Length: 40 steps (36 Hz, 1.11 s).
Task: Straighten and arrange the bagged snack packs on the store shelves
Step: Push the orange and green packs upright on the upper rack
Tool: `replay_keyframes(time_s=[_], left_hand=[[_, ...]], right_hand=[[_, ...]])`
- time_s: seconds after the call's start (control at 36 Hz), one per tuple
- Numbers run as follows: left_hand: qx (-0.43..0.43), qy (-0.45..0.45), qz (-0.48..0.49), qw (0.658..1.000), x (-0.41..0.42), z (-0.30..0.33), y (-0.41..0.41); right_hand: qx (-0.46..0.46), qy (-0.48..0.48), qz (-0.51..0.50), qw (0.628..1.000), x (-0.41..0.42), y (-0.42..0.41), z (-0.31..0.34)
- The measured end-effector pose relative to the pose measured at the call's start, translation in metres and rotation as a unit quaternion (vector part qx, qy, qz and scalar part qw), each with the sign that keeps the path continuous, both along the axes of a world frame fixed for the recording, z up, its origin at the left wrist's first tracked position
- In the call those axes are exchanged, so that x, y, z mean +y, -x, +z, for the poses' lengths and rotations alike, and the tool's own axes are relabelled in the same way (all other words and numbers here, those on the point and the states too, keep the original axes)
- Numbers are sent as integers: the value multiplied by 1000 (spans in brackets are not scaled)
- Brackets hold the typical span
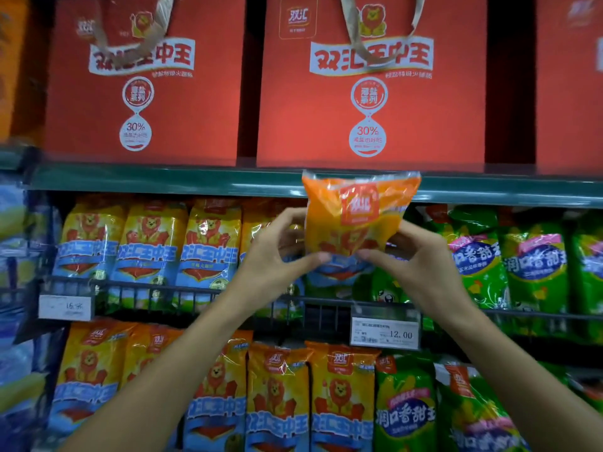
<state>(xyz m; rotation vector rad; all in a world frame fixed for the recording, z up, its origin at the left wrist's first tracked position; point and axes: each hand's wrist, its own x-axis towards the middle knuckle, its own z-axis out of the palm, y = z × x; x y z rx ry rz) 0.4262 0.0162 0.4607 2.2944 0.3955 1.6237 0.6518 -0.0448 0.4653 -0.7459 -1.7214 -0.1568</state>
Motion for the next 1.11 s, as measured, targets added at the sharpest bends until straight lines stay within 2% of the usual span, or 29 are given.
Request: replay_keyframes(time_s=[0.14, 0.31, 0.61, 0.94, 1.11], left_hand=[[-45, 41, -50, 997, -12, 13, -3], [-51, 68, -68, 994, -7, 11, -10], [-52, 86, -54, 993, 11, -12, -18], [-12, 126, -38, 991, 17, -12, -15], [74, 147, 35, 986, 21, -24, -20]], right_hand=[[61, 1, 63, 996, -6, 5, 11], [111, 3, 61, 992, 6, 8, 6], [115, 36, 41, 992, 16, 2, -15], [99, 79, -1, 992, 17, 1, -19], [72, 153, -75, 983, 23, 0, -31]])
